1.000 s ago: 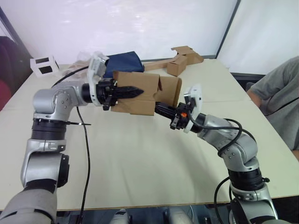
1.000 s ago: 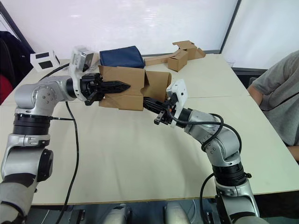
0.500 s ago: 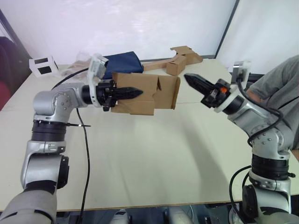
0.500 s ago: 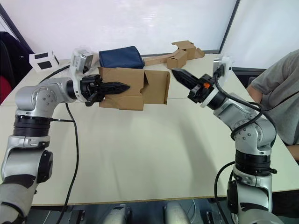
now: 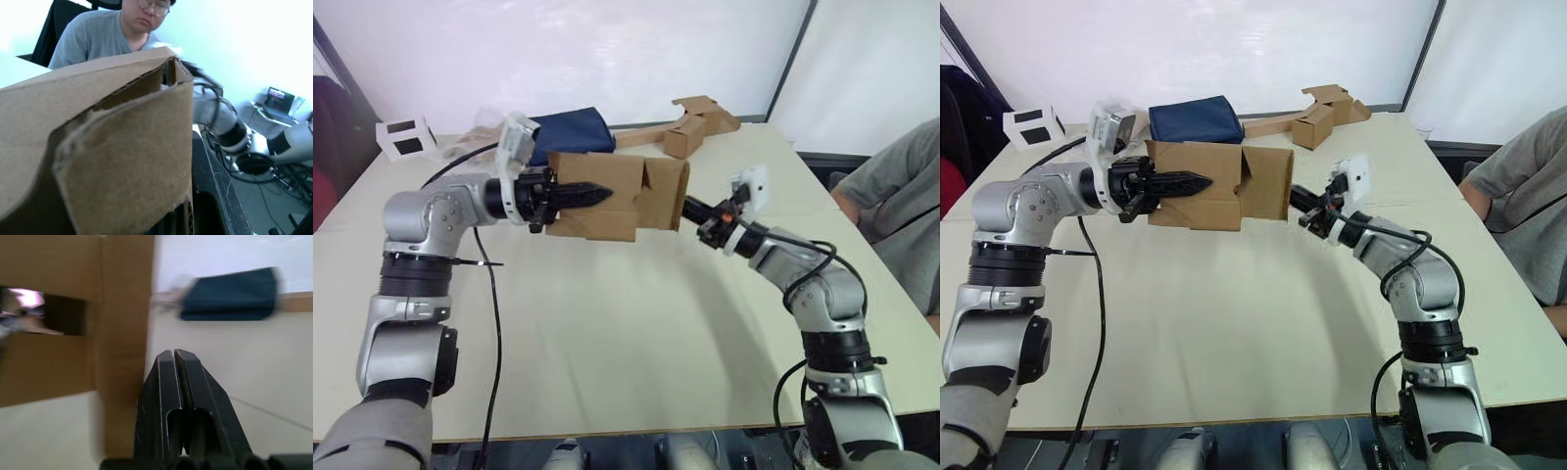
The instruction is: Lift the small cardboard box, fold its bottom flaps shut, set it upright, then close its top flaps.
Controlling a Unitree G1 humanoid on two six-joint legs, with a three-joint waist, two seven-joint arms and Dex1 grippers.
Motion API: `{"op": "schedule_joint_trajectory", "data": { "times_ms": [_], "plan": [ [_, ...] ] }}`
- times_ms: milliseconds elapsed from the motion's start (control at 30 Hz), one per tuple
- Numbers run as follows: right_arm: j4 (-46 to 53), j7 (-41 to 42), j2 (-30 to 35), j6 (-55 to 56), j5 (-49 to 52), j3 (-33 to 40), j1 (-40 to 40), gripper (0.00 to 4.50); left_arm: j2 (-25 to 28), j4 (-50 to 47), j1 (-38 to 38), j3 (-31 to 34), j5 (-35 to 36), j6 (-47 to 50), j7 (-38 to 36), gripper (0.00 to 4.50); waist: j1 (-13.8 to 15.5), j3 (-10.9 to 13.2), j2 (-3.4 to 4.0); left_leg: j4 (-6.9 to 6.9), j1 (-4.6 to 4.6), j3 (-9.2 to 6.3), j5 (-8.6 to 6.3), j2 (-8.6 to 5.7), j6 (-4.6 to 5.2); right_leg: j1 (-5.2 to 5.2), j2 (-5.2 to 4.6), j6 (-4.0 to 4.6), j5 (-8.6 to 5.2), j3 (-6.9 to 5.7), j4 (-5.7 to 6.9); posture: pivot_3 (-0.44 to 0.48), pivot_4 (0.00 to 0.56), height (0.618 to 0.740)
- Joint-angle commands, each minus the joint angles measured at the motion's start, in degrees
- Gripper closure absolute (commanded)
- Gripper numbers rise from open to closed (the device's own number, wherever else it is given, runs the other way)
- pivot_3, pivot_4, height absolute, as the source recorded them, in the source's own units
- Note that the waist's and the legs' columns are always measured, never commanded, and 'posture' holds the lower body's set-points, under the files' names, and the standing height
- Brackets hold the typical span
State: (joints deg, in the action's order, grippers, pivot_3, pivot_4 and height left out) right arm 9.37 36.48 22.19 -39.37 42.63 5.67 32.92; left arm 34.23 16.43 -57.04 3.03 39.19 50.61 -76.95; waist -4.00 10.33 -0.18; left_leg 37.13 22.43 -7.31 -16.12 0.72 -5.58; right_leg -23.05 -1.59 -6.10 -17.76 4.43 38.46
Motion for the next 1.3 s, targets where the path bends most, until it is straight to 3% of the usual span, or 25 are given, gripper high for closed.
{"op": "schedule_joint_trajectory", "data": {
  "times_ms": [33, 367, 500, 600, 1000, 1100, 1233, 1300],
  "plan": [
    [6.0, -0.7, -1.0, -3.4, 7.6, 3.4, -0.6, 4.48, 0.7, -0.4, -0.8, 1.0, 0.2, -1.1, 0.0, 4.5, 0.0, 0.0, 0.0, 0.0, 0.0, 0.0, -0.01, 0.0, 0.02, 0.0, 0.0, 0.0, 0.0, 0.0, 0.02, 0.0, 0.15, 0.74],
    [7.5, -5.1, -5.8, -5.9, 14.9, 4.5, -1.9, 4.48, 0.0, 0.5, -1.4, 0.7, -0.1, -1.4, 0.1, 4.5, 0.0, 0.0, 0.0, -0.01, -0.01, -0.01, -0.05, 0.0, 0.09, -0.02, 0.02, 0.0, 0.0, 0.0, 0.03, 0.0, 0.15, 0.74],
    [7.4, -6.7, -7.7, -6.6, 18.0, 5.2, -3.1, 3.34, 0.0, 0.9, -1.6, 0.9, 0.0, -1.3, 0.1, 4.5, 0.0, 0.0, 0.0, -0.01, -0.01, -0.01, -0.05, 0.0, 0.09, -0.02, 0.01, 0.0, 0.0, 0.0, 0.03, 0.0, 0.15, 0.74],
    [7.1, -8.8, -11.1, -7.0, 21.8, 5.3, -6.0, 2.13, 0.0, 1.0, -1.6, 1.2, 0.2, -1.1, 0.4, 4.5, -0.1, 0.0, 0.0, -0.02, -0.01, -0.02, -0.05, 0.01, 0.09, -0.02, 0.03, 0.0, 0.0, 0.0, 0.04, 0.0, 0.15, 0.74],
    [5.9, -14.0, -17.3, -7.2, 29.7, 5.3, -11.4, 2.13, 0.1, 0.6, -1.2, 1.4, 0.6, -0.5, 0.9, 4.5, -0.1, 0.0, 0.01, -0.03, -0.01, -0.02, -0.05, 0.01, 0.1, -0.04, 0.03, 0.0, 0.0, 0.0, 0.08, 0.0, 0.15, 0.74],
    [5.4, -14.3, -17.7, -6.4, 28.6, 5.0, -12.5, 2.83, 0.1, 0.4, -1.1, 1.5, 0.7, -0.4, 1.0, 4.5, -0.1, 0.0, 0.01, -0.03, -0.01, -0.02, -0.07, 0.01, 0.13, -0.04, 0.03, 0.0, 0.0, 0.0, 0.08, 0.0, 0.15, 0.74],
    [4.8, -14.2, -17.7, -5.8, 28.2, 4.8, -13.0, 4.37, 0.1, 0.4, -1.0, 1.5, 0.7, -0.3, 1.1, 4.5, -0.1, 0.0, 0.01, -0.03, -0.01, -0.02, -0.08, 0.01, 0.14, -0.04, 0.03, 0.0, 0.0, 0.0, 0.08, 0.0, 0.15, 0.74],
    [4.7, -14.3, -17.7, -5.4, 28.0, 4.6, -13.0, 4.37, 0.0, 0.4, -1.1, 1.5, 0.7, -0.3, 1.2, 4.5, -0.1, 0.0, 0.01, -0.03, -0.01, -0.02, -0.08, 0.01, 0.14, -0.05, 0.03, 0.0, 0.0, 0.0, 0.08, 0.0, 0.15, 0.74]
  ]
}}
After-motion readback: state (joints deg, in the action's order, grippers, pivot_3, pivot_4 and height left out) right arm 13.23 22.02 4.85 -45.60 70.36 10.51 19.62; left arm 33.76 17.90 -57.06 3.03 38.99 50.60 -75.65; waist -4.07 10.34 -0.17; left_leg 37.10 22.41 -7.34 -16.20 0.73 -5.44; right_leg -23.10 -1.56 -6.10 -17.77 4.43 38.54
